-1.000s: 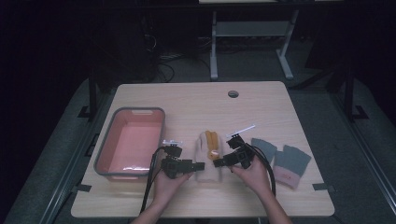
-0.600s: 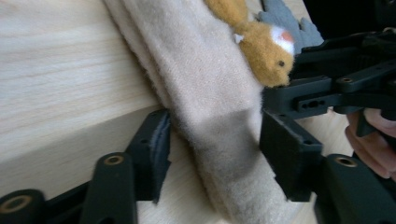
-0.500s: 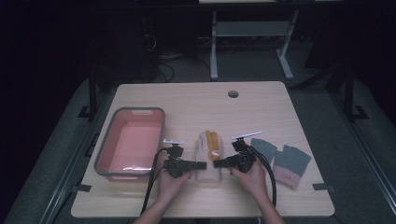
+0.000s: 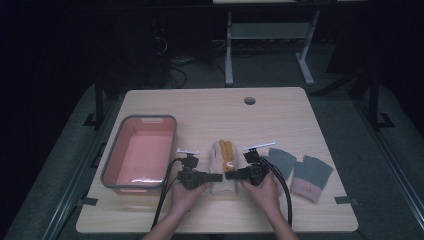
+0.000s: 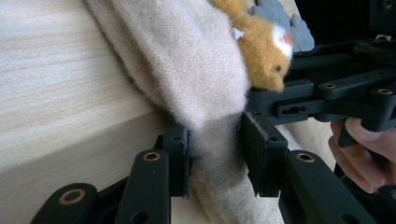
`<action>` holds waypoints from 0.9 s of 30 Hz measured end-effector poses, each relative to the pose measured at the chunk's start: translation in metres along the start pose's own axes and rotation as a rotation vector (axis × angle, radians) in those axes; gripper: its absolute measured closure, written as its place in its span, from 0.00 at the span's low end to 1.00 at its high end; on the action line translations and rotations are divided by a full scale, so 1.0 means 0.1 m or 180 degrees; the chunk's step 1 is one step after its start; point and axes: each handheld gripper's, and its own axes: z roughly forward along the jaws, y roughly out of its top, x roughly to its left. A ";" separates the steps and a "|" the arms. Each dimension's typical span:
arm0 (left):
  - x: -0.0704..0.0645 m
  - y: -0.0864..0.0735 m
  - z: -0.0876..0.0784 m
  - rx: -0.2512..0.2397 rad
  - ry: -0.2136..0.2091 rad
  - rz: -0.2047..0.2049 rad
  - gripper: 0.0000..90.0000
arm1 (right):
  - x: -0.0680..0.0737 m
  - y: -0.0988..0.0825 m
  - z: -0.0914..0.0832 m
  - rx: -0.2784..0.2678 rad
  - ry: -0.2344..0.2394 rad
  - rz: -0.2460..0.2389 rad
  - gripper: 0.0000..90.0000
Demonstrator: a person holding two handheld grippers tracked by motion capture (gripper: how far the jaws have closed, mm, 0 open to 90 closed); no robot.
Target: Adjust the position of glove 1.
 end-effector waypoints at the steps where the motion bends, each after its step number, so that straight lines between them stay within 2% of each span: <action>1: 0.00 0.00 0.01 -0.0008 -0.0001 -0.0001 0.72 | 0.00 0.00 0.00 -0.0001 0.0001 0.0018 0.72; 8: -0.01 0.03 0.04 0.0011 0.0006 -0.0061 0.74 | -0.03 0.02 0.01 0.0055 0.0069 0.0066 0.76; 16: -0.01 0.04 0.05 0.0014 -0.0002 -0.0066 0.75 | -0.08 0.05 0.00 0.0111 0.0182 0.0099 0.82; 22: -0.04 0.07 0.03 0.0013 0.0005 0.0008 0.76 | -0.07 0.07 -0.05 0.0128 0.0187 0.0021 0.87; 26: -0.09 0.10 0.03 0.0037 0.0051 0.0142 0.77 | -0.05 0.09 -0.07 0.0142 0.0160 -0.0029 0.88; 27: -0.09 0.10 0.03 0.0037 0.0051 0.0142 0.77 | -0.05 0.09 -0.07 0.0142 0.0160 -0.0029 0.88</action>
